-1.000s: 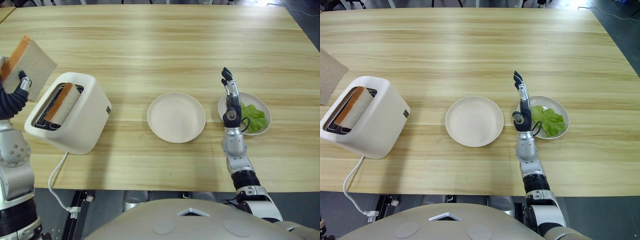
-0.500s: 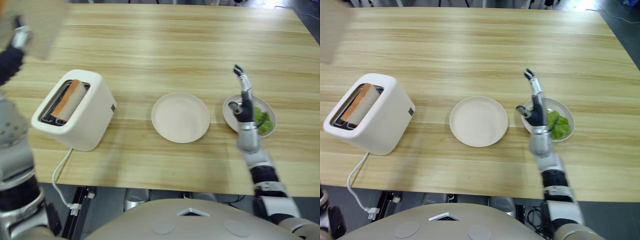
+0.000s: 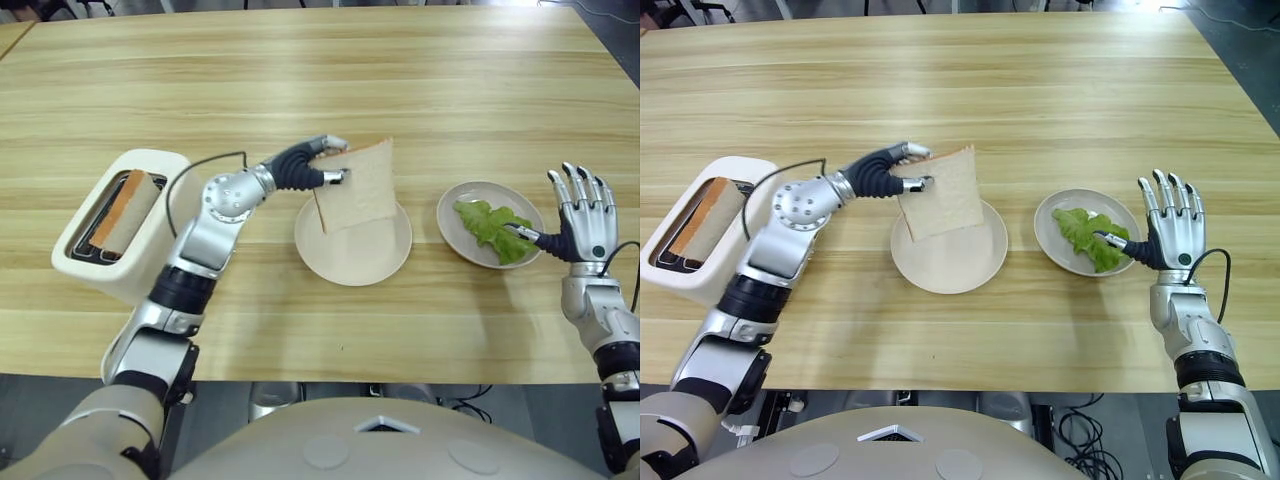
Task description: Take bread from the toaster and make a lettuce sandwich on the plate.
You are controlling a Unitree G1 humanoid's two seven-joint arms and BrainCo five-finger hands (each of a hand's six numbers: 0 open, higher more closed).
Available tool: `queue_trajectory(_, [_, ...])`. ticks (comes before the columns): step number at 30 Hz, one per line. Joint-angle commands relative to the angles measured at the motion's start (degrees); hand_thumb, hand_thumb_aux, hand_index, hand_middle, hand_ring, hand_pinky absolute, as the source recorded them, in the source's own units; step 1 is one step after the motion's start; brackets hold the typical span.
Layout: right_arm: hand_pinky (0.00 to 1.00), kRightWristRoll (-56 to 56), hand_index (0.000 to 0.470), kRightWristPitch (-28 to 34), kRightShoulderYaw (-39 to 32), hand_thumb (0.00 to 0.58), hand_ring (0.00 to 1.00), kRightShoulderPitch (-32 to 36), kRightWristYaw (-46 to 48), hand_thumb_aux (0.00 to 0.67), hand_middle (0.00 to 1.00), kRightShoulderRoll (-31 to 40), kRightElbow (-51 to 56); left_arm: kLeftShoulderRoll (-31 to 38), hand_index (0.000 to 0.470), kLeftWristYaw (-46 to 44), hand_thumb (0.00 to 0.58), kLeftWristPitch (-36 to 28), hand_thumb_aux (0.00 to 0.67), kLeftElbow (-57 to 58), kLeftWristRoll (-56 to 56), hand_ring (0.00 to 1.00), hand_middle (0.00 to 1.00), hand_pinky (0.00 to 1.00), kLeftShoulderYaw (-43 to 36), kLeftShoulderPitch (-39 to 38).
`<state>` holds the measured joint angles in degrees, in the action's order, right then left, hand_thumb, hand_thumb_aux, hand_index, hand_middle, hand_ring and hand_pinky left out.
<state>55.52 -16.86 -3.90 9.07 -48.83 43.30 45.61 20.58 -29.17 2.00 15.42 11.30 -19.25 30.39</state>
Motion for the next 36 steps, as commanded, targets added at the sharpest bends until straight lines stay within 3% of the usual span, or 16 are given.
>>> queue_trajectory(1, [0.00, -0.88, 0.000, -0.78, -3.98, 0.000, 0.00, 3.01, -0.42, 0.000, 0.00, 0.27, 5.25, -2.16, 0.460, 0.73, 0.580, 4.03, 0.670, 12.50, 3.75, 1.00, 1.00, 1.00, -3.17, 2.31])
queue_trajectory(13, [0.00, 0.54, 0.000, -0.72, -14.29, 0.000, 0.00, 7.58, -2.55, 0.000, 0.00, 0.37, 10.93, -7.69, 0.460, 2.84, 0.580, 13.78, 0.670, 34.58, 11.06, 1.00, 1.00, 1.00, -8.44, 7.58])
queue_trajectory(14, [0.00, 0.73, 0.000, -0.69, -15.12, 0.000, 0.00, 7.66, -2.59, 0.000, 0.00, 0.39, 10.90, -7.80, 0.386, 3.09, 0.565, 14.34, 0.562, 35.24, 11.31, 1.00, 1.00, 1.00, -8.40, 7.76])
queue_trajectory(15, [0.00, 1.00, 0.000, -0.71, -16.07, 0.000, 0.00, 7.68, -2.59, 0.000, 0.00, 0.41, 10.80, -7.81, 0.249, 3.73, 0.458, 14.78, 0.363, 35.75, 11.65, 1.00, 1.00, 1.00, -8.40, 8.01])
queue_trajectory(16, [0.00, 1.18, 0.000, -0.79, -16.88, 0.000, 0.00, 7.68, -2.40, 0.000, 0.00, 0.39, 10.71, -7.77, 0.249, 4.77, 0.458, 15.24, 0.363, 36.42, 12.22, 1.00, 1.00, 1.00, -8.48, 8.38])
queue_trajectory(17, [0.00, 1.22, 0.007, -0.82, -17.66, 0.018, 0.00, 7.69, -2.12, 0.011, 0.00, 0.38, 10.73, -7.71, 0.000, 5.99, 0.000, 15.66, 0.000, 37.04, 12.93, 1.00, 1.00, 1.00, -8.51, 8.80])
queue_trajectory(18, [0.00, 1.20, 0.074, -0.93, -18.29, 0.172, 0.00, 7.71, -1.98, 0.108, 0.00, 0.33, 10.87, -7.63, 0.000, 7.54, 0.000, 15.88, 0.000, 37.58, 13.62, 1.00, 1.00, 1.00, -8.38, 9.28])
queue_trajectory(19, [0.00, 1.13, 0.197, -0.99, -18.88, 0.390, 0.00, 7.66, -1.84, 0.286, 0.00, 0.32, 11.05, -7.45, 0.000, 9.84, 0.000, 16.22, 0.000, 37.97, 14.51, 1.00, 1.00, 1.00, -8.18, 10.04])
queue_trajectory(20, [0.00, 1.04, 0.263, -0.98, -19.42, 0.474, 0.00, 7.64, -1.94, 0.384, 0.00, 0.29, 11.40, -7.42, 0.000, 12.56, 0.000, 16.55, 0.000, 38.27, 14.88, 1.00, 1.00, 1.00, -7.38, 10.85])
queue_trajectory(23, [0.00, 0.54, 0.350, -0.93, -20.42, 0.547, 0.00, 7.38, -2.69, 0.510, 0.00, 0.41, 12.29, -6.80, 0.000, 24.11, 0.000, 18.12, 0.000, 39.46, 15.09, 1.00, 1.00, 1.00, -3.64, 14.47])
queue_trajectory(27, [0.00, -0.30, 0.386, -0.94, -20.99, 0.565, 0.00, 7.08, -3.65, 0.562, 0.00, 0.60, 14.03, -4.77, 0.000, 34.39, 0.000, 20.41, 0.000, 38.52, 16.83, 1.00, 1.00, 1.00, -1.33, 17.42])
queue_trajectory(28, [0.00, -0.71, 0.420, -0.90, -20.75, 0.576, 0.00, 7.03, -4.03, 0.612, 0.00, 0.58, 14.74, -4.15, 0.000, 36.43, 0.000, 20.95, 0.000, 37.62, 17.49, 1.00, 1.00, 1.00, -1.10, 17.95])
queue_trajectory(33, [0.00, -2.42, 0.444, -0.97, -20.36, 0.579, 0.00, 7.45, -4.66, 0.646, 0.00, 0.47, 17.60, -2.16, 0.000, 40.85, 0.000, 22.20, 0.000, 33.31, 17.99, 1.00, 1.00, 1.00, 0.81, 18.54])
queue_trajectory(34, [0.00, -2.64, 0.446, -1.07, -20.46, 0.579, 0.00, 7.58, -4.70, 0.649, 0.00, 0.44, 17.93, -1.81, 0.000, 40.89, 0.000, 22.25, 0.000, 32.33, 17.67, 0.91, 0.91, 0.91, 1.27, 18.31])
queue_trajectory(36, [0.00, -3.02, 0.447, -1.31, -20.74, 0.580, 0.00, 7.85, -4.82, 0.652, 0.00, 0.38, 18.35, -1.24, 0.000, 40.75, 0.000, 22.31, 0.000, 30.73, 16.95, 0.87, 0.87, 0.87, 2.02, 17.74])
